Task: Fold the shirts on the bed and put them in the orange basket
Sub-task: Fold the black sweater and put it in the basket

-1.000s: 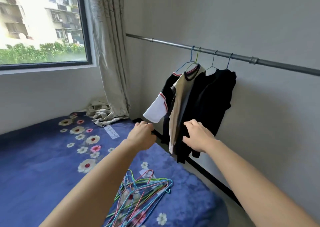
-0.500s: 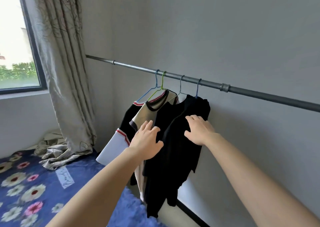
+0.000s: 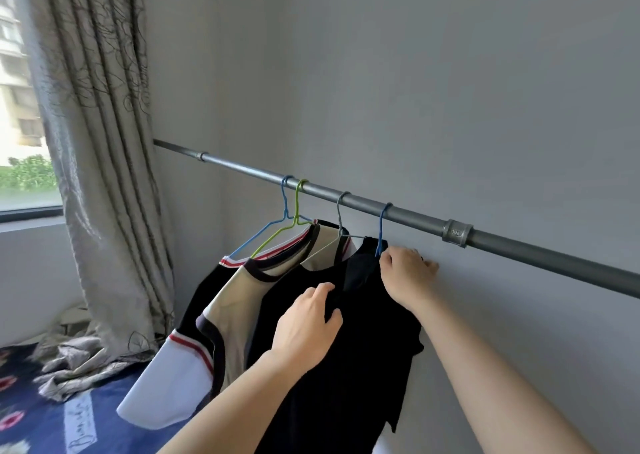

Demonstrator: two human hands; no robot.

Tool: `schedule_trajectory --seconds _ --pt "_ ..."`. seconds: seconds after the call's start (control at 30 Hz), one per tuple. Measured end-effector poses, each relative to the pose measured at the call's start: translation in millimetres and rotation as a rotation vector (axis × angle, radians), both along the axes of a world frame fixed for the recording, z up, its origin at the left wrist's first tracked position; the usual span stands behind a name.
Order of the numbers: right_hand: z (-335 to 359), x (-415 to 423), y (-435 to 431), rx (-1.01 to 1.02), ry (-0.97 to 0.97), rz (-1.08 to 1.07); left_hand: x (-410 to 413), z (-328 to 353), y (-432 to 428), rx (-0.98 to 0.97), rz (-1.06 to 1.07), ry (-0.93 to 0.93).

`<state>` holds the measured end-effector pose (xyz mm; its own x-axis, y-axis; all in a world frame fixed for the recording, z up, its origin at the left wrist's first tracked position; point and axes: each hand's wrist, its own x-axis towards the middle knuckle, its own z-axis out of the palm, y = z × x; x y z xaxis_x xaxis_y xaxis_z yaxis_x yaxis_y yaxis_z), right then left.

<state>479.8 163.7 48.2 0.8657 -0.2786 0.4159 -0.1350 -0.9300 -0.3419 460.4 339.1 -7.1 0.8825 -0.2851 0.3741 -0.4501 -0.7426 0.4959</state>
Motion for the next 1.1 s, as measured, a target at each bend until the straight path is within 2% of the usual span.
schedule_trajectory --seconds 0.1,0.23,0.3,0.57,0.67,0.9,1.1 --pt "-4 15 -2 0.232 0.035 0.002 7 -3 -10 -0.031 0.016 -0.080" --pt "-6 26 -2 0.804 0.075 0.063 14 -12 -20 -0.098 0.077 -0.109" --pt "-4 27 -3 1.002 0.079 0.100 14 -15 -21 -0.124 0.092 -0.137" --pt "26 13 26 1.332 -0.165 0.244 9 8 2 -0.282 0.089 -0.272" --pt "24 -5 46 1.359 -0.181 0.331 -8 2 24 -0.388 0.047 -0.294" --pt "11 -67 123 1.208 -0.318 0.373 -73 -17 85 -0.613 0.102 -0.303" --pt "30 -136 210 1.049 -0.360 0.433 -142 5 174 -0.626 0.174 -0.435"
